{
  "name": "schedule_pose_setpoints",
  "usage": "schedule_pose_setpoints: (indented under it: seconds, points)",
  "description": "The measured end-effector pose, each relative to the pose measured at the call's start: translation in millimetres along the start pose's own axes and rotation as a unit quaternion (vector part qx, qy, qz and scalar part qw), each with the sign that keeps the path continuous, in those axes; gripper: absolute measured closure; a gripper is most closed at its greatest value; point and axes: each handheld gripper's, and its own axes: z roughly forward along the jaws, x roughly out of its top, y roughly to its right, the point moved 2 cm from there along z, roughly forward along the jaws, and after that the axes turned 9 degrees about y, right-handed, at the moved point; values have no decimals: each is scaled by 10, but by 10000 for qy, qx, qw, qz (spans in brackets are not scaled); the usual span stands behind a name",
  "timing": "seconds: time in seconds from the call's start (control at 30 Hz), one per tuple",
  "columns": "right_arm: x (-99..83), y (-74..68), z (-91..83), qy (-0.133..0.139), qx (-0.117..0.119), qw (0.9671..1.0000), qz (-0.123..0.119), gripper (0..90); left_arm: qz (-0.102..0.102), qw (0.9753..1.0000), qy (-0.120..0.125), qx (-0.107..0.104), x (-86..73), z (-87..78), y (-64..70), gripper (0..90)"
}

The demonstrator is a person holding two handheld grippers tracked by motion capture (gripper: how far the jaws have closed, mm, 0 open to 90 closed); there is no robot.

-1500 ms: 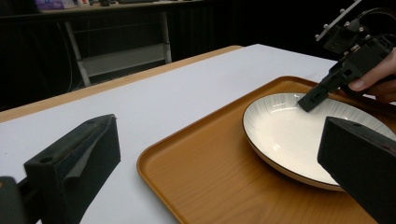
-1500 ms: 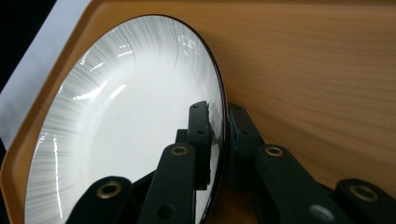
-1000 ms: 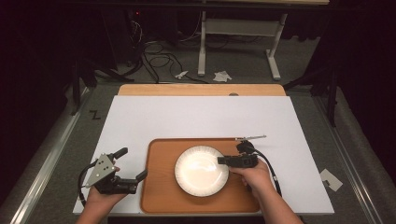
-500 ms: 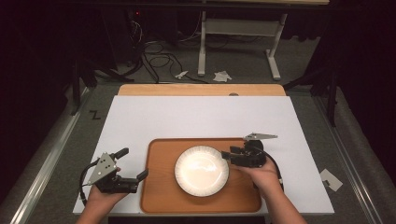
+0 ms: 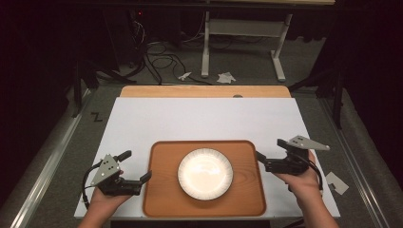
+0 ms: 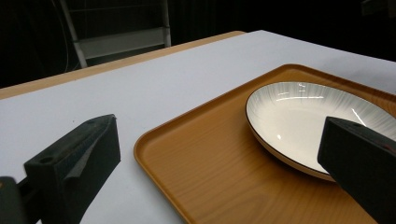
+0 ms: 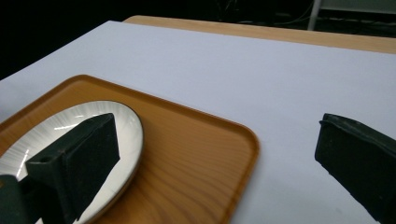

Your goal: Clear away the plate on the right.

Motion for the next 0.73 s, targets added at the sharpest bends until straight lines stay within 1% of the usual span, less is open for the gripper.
schedule_pose_setpoints:
  seconds: [0.1,0.13,0.17,0.27,0.37,0.4,0.47,0.5,0.57,0.6,0.67,0.73]
  points:
    - [-116,104,-154,70,-154,9998,43,0,-2,10000,-26,1,-2,9,-2,2]
    - [-204,151,-239,88,-193,9998,44,0,-23,10000,-11,14,-2,18,-2,2]
    - [-204,151,-239,88,-193,9998,44,0,-23,10000,-11,14,-2,18,-2,2]
    - [-294,167,-323,136,-174,9997,55,0,-29,10000,-34,15,-3,31,-5,2]
    - [-288,172,-309,197,-174,9997,0,0,-72,10000,-57,25,-10,50,-9,2]
    - [-294,168,-301,177,-164,9997,-26,0,-108,9999,-49,21,-13,56,-9,2]
    - [-305,166,-290,154,-156,9997,-62,0,-112,9999,-81,8,-20,56,-10,2]
    - [-325,169,-278,86,-182,9998,-89,0,-109,9999,-87,21,-22,56,-11,2]
    - [-327,188,-284,126,-214,9996,-100,0,-142,9999,-55,59,-17,50,-4,2]
    - [-327,188,-284,126,-214,9996,-100,0,-158,9998,-42,62,-10,42,-3,2]
    - [-326,214,-295,168,-233,9996,-15,0,-199,9998,-30,55,-2,31,4,2]
    - [-338,252,-298,181,-308,9993,54,0,-249,9997,-75,-5,-15,42,7,2]
